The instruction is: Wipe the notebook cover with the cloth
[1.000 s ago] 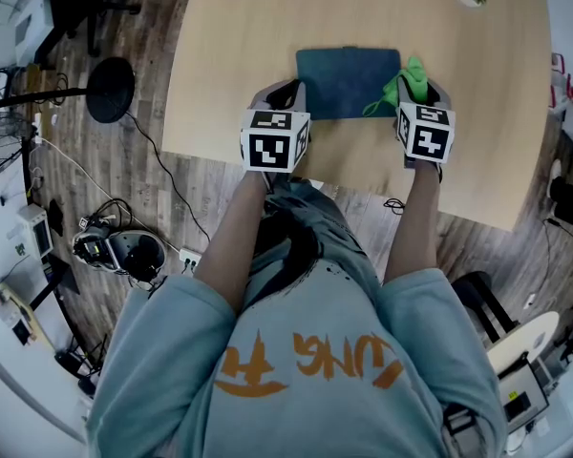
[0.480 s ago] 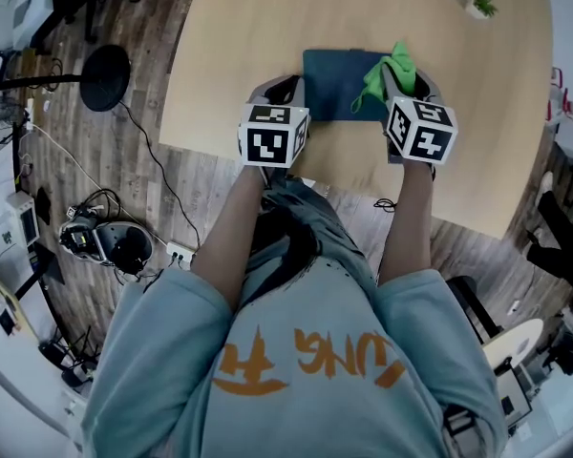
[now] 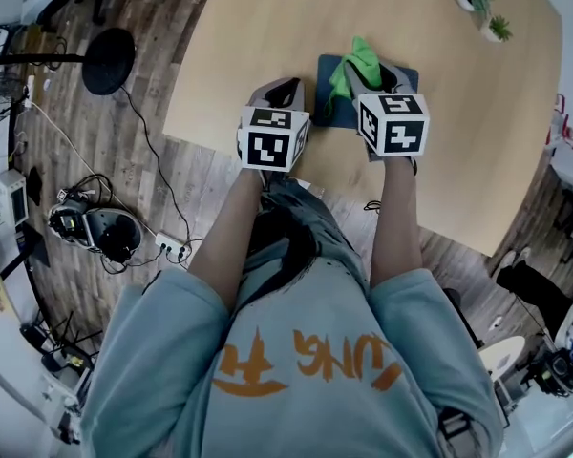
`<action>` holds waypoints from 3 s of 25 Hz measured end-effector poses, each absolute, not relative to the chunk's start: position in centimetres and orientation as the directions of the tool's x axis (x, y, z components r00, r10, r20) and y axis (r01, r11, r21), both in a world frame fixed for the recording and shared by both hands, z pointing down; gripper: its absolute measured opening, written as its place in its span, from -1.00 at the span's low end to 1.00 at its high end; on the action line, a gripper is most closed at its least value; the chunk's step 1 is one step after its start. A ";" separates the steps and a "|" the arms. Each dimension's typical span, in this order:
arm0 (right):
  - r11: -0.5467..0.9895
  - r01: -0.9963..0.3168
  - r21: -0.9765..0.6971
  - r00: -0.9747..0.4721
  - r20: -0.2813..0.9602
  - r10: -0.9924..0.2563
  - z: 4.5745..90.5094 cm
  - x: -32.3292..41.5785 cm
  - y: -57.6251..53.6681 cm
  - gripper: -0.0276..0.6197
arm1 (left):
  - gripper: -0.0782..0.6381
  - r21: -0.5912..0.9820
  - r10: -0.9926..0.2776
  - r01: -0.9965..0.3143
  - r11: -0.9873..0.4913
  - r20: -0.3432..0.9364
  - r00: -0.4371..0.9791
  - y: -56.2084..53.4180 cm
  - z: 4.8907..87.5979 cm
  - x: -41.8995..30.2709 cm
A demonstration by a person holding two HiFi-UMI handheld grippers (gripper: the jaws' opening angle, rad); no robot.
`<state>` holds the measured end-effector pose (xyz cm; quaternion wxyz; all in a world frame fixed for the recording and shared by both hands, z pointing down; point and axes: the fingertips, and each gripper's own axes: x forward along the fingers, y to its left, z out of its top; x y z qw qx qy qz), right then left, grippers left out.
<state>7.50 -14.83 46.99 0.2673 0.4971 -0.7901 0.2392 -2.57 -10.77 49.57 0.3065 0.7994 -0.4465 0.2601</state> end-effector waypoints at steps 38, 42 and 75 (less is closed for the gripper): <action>0.494 -0.868 -0.046 -0.363 0.736 -0.571 49.7 7.5 -15.3 -0.48 | -0.73 0.253 -0.522 -0.846 -0.469 0.693 0.497 -10.8 50.2 -0.3; 0.485 -0.874 -0.037 -0.349 0.741 -0.574 49.6 8.3 -15.1 -0.48 | -0.73 0.252 -0.519 -0.845 -0.472 0.695 0.497 -10.7 50.2 -0.3; 0.218 -0.976 -0.010 -0.151 0.752 -0.642 50.2 20.7 -14.3 -0.48 | -0.73 0.257 -0.509 -0.826 -0.501 0.684 0.522 -10.5 49.7 0.4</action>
